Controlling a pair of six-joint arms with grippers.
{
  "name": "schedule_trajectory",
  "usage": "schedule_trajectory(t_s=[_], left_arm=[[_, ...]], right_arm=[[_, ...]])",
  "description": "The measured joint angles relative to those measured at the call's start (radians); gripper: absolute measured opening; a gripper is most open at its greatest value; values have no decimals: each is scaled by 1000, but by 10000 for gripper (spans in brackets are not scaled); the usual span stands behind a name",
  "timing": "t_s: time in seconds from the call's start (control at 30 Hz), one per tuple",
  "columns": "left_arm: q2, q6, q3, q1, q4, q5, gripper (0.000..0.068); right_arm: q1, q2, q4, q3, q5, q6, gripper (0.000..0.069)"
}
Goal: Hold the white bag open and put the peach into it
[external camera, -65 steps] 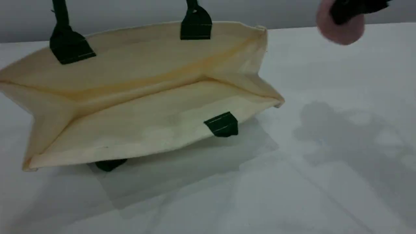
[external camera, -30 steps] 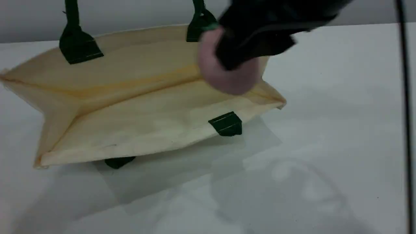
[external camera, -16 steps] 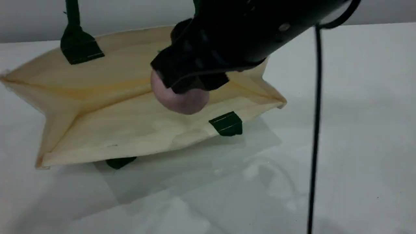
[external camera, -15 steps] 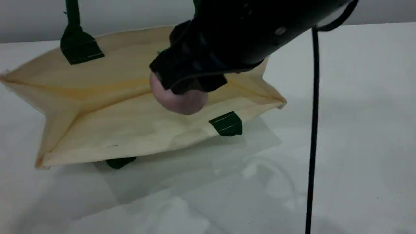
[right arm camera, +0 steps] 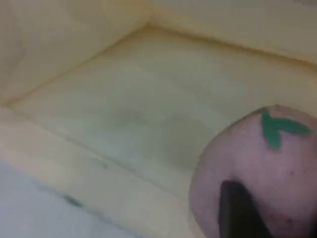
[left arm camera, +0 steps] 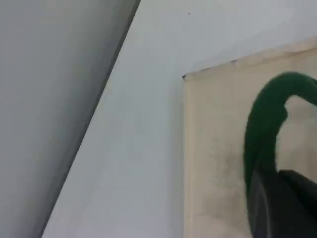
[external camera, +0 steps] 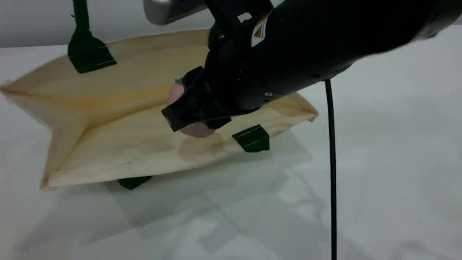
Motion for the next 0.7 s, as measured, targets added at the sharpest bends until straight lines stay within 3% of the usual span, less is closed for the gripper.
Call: schedule_trajectory(t_s=[0.43, 0.7], left_arm=[[0, 0, 0, 0, 0, 16, 35], [0, 0, 0, 0, -1, 18, 35]], right_arm=[[0, 101, -5, -1, -264, 0, 248], [0, 146, -7, -1, -306, 6, 250]])
